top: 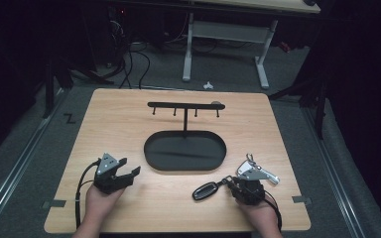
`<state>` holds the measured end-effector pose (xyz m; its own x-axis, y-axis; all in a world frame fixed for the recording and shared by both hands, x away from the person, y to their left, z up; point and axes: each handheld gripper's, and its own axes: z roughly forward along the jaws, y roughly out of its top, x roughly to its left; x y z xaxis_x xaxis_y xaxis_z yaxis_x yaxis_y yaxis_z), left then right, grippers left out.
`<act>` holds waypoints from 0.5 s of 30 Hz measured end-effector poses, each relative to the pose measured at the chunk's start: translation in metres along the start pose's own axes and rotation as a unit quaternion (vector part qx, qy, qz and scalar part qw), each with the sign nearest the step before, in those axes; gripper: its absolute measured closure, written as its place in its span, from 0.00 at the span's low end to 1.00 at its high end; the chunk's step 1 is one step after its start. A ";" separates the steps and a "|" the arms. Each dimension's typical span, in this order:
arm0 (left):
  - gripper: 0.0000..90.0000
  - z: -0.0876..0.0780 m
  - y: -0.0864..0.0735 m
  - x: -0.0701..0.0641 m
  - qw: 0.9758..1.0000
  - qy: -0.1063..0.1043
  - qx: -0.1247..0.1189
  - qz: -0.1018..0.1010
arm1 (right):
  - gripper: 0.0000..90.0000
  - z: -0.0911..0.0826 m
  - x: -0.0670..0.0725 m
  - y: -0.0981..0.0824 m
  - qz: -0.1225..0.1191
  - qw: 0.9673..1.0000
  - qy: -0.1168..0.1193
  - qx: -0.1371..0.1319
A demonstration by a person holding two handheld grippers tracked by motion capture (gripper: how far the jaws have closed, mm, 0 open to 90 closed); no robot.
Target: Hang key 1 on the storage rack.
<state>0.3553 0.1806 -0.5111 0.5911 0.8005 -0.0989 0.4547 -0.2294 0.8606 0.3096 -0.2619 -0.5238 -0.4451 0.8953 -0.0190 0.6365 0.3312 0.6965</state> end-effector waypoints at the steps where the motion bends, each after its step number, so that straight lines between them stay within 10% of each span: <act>1: 0.40 -0.002 -0.001 0.001 1.000 0.001 0.001 -0.001 | 0.76 0.003 0.000 0.003 0.001 1.000 -0.002 0.001; 9: 0.40 -0.010 -0.007 0.006 1.000 -0.001 -0.001 -0.014 | 0.74 0.010 0.002 0.017 0.002 1.000 -0.013 -0.006; 15: 0.40 -0.006 -0.006 0.005 1.000 0.000 0.002 -0.010 | 0.70 0.000 0.039 0.031 -0.028 0.997 0.029 -0.058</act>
<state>0.3517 0.1891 -0.5135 0.5821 0.8048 -0.1161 0.4685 -0.2153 0.8569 0.3117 -0.2168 -0.5031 -0.5160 0.8563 -0.0217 0.5334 0.3409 0.7741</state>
